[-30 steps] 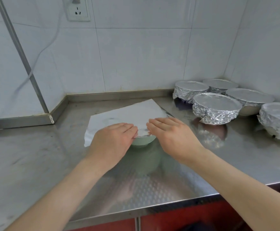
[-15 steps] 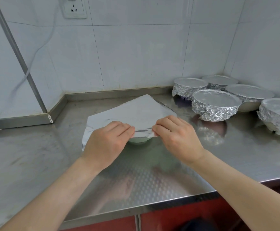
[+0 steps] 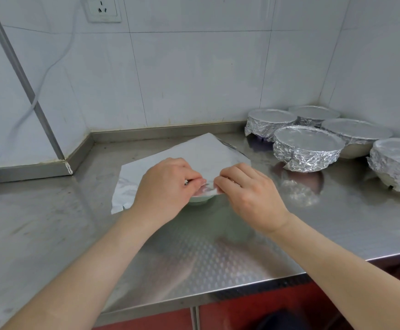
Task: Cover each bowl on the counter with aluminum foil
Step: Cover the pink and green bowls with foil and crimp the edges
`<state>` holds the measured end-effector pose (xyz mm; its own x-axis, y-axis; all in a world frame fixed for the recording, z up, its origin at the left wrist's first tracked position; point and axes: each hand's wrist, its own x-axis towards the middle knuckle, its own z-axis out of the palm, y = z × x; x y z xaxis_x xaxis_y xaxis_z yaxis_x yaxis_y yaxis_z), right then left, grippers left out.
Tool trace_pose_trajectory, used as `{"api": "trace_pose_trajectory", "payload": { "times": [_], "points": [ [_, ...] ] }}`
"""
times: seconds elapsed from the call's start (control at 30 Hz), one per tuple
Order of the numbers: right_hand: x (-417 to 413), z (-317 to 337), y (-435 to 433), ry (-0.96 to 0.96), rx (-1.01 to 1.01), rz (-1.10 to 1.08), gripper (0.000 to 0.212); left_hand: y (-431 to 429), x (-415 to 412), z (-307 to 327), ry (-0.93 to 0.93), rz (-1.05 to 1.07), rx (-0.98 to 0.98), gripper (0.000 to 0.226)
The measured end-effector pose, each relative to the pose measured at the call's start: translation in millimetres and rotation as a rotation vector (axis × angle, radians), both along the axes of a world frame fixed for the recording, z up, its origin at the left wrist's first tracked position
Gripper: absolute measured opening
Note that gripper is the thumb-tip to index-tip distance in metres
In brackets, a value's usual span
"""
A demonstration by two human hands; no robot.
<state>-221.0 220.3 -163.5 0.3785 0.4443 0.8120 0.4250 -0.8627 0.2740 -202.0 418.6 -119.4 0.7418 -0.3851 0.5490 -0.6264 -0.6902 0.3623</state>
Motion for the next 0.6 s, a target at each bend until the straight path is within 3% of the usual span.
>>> {"api": "trace_pose_trajectory", "payload": {
  "times": [0.3, 0.4, 0.5, 0.6],
  "points": [
    [-5, 2, -4, 0.092, 0.016, 0.034, 0.011, 10, 9, -17, -0.075, -0.130, -0.103, 0.005],
    [-12, 9, -4, 0.249, 0.091, 0.085, 0.037, 11, 11, -22, -0.141, -0.137, -0.102, 0.011],
    [-14, 13, -9, 0.356, 0.206, 0.146, 0.045, 11, 11, -27, -0.210, -0.141, -0.074, 0.018],
    [-12, 7, -18, 0.357, 0.033, 0.006, 0.054, 16, 10, -28, -0.205, -0.151, -0.068, 0.029]
  ]
}}
